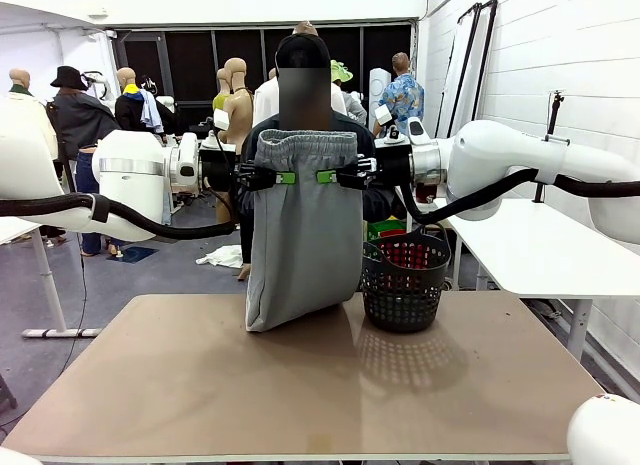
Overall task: Fold the training pants.
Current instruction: Release the ends of the Training pants and then grab the overlapped ends.
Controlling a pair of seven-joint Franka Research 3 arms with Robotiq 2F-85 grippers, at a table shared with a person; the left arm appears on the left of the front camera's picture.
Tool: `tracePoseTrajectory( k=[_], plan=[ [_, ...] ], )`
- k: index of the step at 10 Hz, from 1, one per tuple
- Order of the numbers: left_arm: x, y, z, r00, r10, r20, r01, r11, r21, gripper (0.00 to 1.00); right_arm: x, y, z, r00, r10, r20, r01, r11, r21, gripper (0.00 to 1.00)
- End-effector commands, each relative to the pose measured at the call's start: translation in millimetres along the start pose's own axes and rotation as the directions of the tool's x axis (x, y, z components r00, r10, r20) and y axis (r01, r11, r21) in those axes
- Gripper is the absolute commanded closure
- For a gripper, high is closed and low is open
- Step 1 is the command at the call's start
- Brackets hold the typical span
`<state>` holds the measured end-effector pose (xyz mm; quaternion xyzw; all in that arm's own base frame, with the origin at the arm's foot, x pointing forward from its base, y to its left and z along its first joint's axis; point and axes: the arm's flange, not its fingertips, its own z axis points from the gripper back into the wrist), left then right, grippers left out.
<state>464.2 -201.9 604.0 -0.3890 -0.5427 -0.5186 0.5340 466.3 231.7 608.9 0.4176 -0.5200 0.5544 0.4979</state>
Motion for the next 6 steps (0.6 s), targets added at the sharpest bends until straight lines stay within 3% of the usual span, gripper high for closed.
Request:
tracePoseTrajectory(
  k=[1,6],
  plan=[
    [3.5,-2.8,0.8,1.000,-0.004,-0.003,0.004,1.000,0.009,1.00,2.3,2.3,-1.5,1.000,0.014,0.000,-0.014,1.000,-0.002,1.00],
    [3.5,-2.8,0.8,1.000,-0.004,-0.003,0.004,1.000,0.009,1.00,2.3,2.3,-1.5,1.000,0.014,0.000,-0.014,1.000,-0.002,1.00]
  ],
)
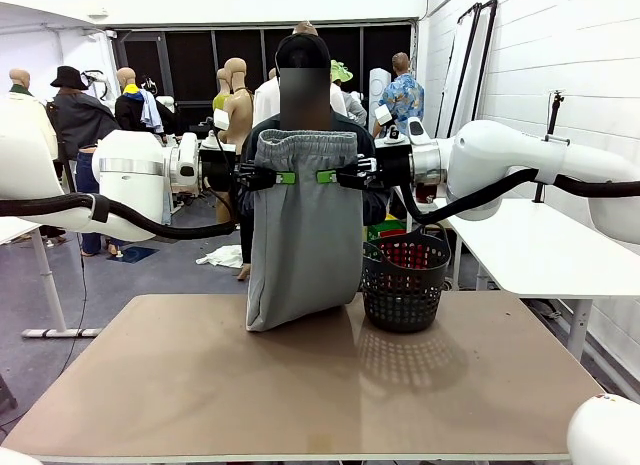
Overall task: Fold the training pants.
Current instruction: Release the ends of the Training pants and then grab the overlapped ends.
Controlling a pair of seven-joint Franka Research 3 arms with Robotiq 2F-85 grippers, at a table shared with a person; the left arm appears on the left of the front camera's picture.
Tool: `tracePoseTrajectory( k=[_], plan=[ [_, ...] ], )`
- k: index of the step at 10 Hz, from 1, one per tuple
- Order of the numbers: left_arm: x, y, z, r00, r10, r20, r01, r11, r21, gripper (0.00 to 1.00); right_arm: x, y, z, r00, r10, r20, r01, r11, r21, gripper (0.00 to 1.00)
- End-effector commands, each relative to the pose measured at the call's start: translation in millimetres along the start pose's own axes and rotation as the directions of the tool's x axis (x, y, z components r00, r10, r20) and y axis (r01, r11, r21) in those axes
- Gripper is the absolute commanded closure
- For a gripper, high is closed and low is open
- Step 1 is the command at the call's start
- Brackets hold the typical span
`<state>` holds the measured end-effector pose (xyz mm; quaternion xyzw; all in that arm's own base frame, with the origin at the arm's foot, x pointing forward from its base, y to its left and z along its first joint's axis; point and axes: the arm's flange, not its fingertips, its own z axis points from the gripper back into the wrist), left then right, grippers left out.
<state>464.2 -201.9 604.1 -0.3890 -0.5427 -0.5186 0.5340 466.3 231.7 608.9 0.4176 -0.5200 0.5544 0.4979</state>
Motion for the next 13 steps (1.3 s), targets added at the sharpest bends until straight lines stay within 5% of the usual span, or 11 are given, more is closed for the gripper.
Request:
tracePoseTrajectory(
  k=[1,13],
  plan=[
    [3.5,-2.8,0.8,1.000,-0.004,-0.003,0.004,1.000,0.009,1.00,2.3,2.3,-1.5,1.000,0.014,0.000,-0.014,1.000,-0.002,1.00],
    [3.5,-2.8,0.8,1.000,-0.004,-0.003,0.004,1.000,0.009,1.00,2.3,2.3,-1.5,1.000,0.014,0.000,-0.014,1.000,-0.002,1.00]
  ],
)
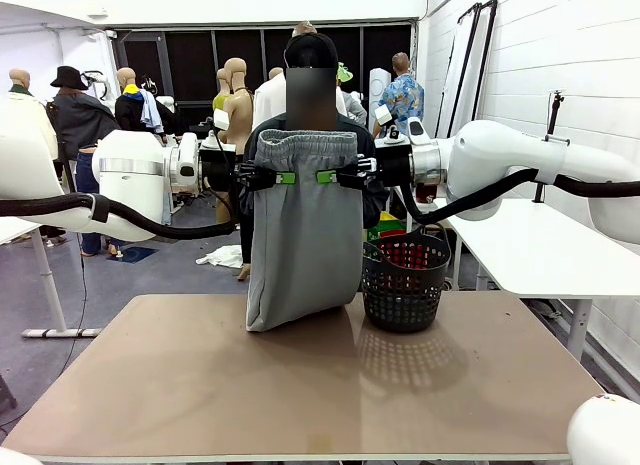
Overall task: Fold the training pants.
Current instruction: Release the ends of the Training pants and then grab the overlapped ends.
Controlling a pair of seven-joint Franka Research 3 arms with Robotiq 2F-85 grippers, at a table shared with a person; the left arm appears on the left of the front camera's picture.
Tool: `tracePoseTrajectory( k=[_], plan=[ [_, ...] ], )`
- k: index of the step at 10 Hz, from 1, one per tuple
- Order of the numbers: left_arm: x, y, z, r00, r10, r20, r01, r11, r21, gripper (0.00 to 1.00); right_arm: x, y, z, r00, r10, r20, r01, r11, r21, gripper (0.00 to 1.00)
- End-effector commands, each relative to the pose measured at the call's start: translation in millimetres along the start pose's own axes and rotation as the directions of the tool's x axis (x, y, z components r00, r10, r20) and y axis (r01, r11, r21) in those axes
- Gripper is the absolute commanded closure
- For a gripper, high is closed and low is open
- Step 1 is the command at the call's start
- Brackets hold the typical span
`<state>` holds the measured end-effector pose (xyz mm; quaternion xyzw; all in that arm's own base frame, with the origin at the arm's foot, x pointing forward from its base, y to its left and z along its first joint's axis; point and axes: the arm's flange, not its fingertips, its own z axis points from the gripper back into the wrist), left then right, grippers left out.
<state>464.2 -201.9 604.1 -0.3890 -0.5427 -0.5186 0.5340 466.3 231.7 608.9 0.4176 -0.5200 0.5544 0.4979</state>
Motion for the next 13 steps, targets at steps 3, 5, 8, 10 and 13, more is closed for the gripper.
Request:
tracePoseTrajectory(
  k=[3,5,8,10,13],
  plan=[
    [3.5,-2.8,0.8,1.000,-0.004,-0.003,0.004,1.000,0.009,1.00,2.3,2.3,-1.5,1.000,0.014,0.000,-0.014,1.000,-0.002,1.00],
    [3.5,-2.8,0.8,1.000,-0.004,-0.003,0.004,1.000,0.009,1.00,2.3,2.3,-1.5,1.000,0.014,0.000,-0.014,1.000,-0.002,1.00],
    [3.5,-2.8,0.8,1.000,-0.004,-0.003,0.004,1.000,0.009,1.00,2.3,2.3,-1.5,1.000,0.014,0.000,-0.014,1.000,-0.002,1.00],
    [3.5,-2.8,0.8,1.000,-0.004,-0.003,0.004,1.000,0.009,1.00,2.3,2.3,-1.5,1.000,0.014,0.000,-0.014,1.000,-0.002,1.00],
    [3.5,-2.8,0.8,1.000,-0.004,-0.003,0.004,1.000,0.009,1.00,2.3,2.3,-1.5,1.000,0.014,0.000,-0.014,1.000,-0.002,1.00]
  ],
)
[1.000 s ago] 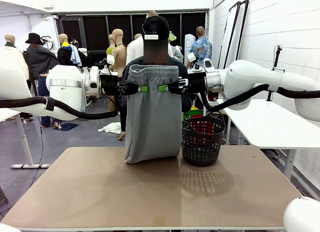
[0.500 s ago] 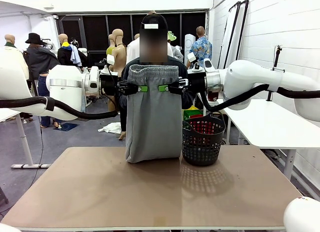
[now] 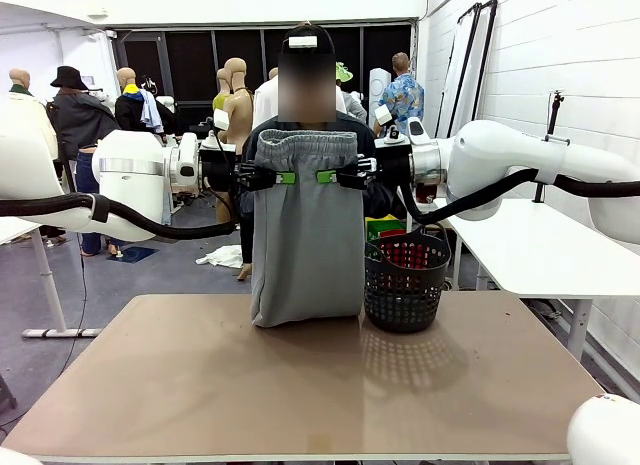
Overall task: Fold the training pants.
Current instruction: Release the ends of the Training pants and then grab the overlapped ends.
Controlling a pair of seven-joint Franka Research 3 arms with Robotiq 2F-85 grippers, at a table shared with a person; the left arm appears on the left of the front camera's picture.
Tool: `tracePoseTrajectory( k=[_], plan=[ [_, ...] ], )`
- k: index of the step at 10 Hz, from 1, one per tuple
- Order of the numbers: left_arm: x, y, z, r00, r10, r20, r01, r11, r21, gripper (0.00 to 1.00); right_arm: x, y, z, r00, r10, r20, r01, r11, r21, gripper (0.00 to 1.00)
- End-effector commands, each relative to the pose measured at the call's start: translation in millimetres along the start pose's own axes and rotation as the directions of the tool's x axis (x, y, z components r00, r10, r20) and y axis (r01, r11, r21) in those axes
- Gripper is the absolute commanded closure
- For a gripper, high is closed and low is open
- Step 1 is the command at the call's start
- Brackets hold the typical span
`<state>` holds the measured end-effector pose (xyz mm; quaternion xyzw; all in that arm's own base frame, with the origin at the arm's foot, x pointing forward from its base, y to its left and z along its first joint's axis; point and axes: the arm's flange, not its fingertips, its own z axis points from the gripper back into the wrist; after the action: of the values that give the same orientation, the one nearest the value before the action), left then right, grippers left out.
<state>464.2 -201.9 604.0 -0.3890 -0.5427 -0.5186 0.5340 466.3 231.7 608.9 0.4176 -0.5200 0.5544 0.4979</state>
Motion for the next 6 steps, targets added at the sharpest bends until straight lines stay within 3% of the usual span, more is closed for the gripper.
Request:
tracePoseTrajectory(
  k=[1,6],
  plan=[
    [3.6,-2.8,0.8,1.000,-0.004,-0.003,0.004,1.000,0.009,1.00,2.3,2.3,-1.5,1.000,0.014,0.000,-0.014,1.000,-0.002,1.00],
    [3.6,-2.8,0.8,1.000,-0.004,-0.003,0.004,1.000,0.009,1.00,2.3,2.3,-1.5,1.000,0.014,0.000,-0.014,1.000,-0.002,1.00]
  ],
)
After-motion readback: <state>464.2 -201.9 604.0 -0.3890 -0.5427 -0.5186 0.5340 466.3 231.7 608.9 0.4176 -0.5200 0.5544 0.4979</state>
